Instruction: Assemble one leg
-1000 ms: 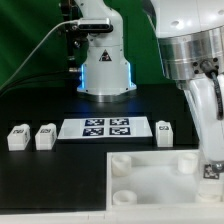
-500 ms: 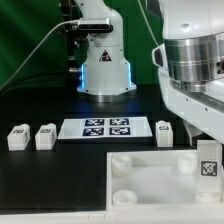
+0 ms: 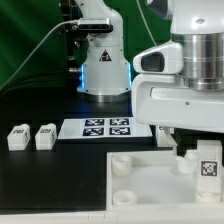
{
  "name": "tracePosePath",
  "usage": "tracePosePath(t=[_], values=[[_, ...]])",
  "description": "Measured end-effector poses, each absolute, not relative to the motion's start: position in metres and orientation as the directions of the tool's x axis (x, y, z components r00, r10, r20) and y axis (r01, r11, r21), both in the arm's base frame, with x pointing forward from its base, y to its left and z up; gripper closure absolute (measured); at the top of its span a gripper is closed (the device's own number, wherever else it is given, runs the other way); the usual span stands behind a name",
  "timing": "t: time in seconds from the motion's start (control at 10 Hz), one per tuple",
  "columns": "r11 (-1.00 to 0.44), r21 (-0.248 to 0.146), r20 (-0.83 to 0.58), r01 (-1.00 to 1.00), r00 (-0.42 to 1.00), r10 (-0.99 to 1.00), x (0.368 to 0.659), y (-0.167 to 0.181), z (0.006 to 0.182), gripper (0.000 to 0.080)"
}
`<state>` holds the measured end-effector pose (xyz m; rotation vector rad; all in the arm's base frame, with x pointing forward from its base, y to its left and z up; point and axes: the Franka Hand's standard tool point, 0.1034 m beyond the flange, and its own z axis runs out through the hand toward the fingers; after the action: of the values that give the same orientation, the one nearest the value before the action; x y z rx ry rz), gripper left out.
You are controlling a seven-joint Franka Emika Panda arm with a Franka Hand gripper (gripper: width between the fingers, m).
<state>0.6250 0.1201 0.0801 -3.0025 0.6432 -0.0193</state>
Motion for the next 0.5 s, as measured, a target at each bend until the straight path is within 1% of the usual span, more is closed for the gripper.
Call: tracePosePath(t=[0.1, 0.3, 0.4, 0.5], values=[[-0.953, -0.079, 0.031, -0.292, 0.955, -0.295, 0.6288, 0.1174, 0.0804, 0.015], [-0.936, -0.083, 0.023, -0.341, 0.939, -0.344, 0.628, 0.1183, 0.0799, 0.016], [-0.932, -0.084, 0.022, -0.353, 0.934, -0.355, 0.6281, 0.1181, 0.0799, 0.0344], [-0.895, -0.086, 0.013, -0.437, 0.898, -0.44, 0.6279, 0.1186, 0.0798, 0.0508]])
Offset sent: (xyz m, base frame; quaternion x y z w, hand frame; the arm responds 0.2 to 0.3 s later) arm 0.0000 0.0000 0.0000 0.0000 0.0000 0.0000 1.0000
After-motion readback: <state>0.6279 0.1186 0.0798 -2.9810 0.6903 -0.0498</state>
